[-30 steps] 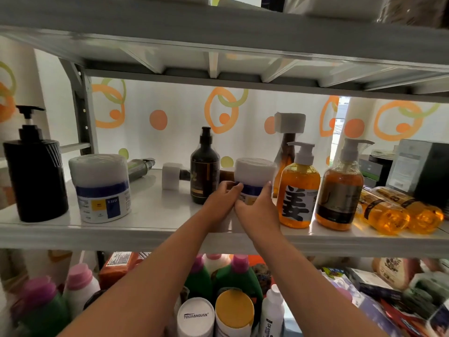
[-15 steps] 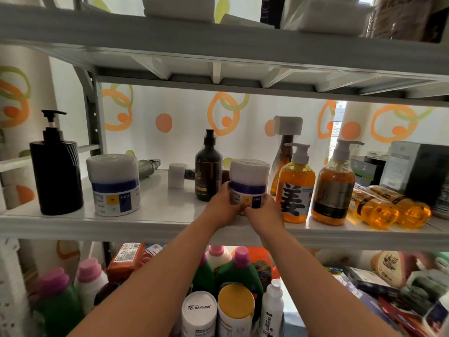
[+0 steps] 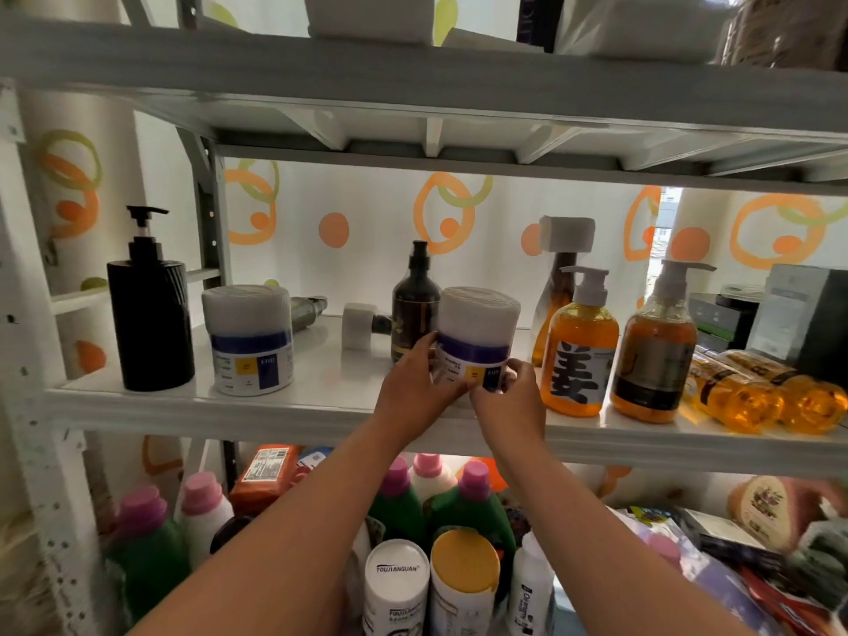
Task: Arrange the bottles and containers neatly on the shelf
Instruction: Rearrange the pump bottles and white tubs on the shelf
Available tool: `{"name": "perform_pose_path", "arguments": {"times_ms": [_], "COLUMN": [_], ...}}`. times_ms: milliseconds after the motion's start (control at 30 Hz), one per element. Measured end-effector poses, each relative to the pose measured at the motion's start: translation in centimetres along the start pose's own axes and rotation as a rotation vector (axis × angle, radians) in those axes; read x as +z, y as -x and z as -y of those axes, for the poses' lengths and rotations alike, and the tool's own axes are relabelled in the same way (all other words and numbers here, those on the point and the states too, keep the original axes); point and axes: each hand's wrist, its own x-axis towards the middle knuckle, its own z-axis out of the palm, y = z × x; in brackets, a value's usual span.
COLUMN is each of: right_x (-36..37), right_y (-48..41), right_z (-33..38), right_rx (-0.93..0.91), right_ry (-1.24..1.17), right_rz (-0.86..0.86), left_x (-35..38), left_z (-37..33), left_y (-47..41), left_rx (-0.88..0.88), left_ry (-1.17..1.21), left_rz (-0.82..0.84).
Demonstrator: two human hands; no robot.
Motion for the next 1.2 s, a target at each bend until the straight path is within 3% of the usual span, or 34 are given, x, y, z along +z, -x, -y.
{"name": "perform_pose_path", "arguments": {"times_ms": [200, 667, 1000, 1200], "right_x": [2.2, 8.4, 9.4, 9.6], "right_y": [1.9, 3.7, 1.5, 0.7], "right_z": [1.2, 2.7, 2.6, 1.9], "right_rx": [-0.104, -0.186, -0.264, -0.333], "right_ry": [0.009, 0.031, 0.285, 0.318], "right_rz": [-0.020, 0.207, 0.277, 0.293], "left_x": [-3.1, -8.8, -8.6, -8.6], "left_z": [0.5, 5.0, 6.9, 7.4], "left_y": [1.4, 3.6, 3.4, 3.6], "left_rx": [0.030, -0.128, -0.132, -0.105], "left_ry": [-0.054, -0.138, -0.226, -0.265], "left_rz": [-0.113, -0.283, -0.312, -0.317]}}
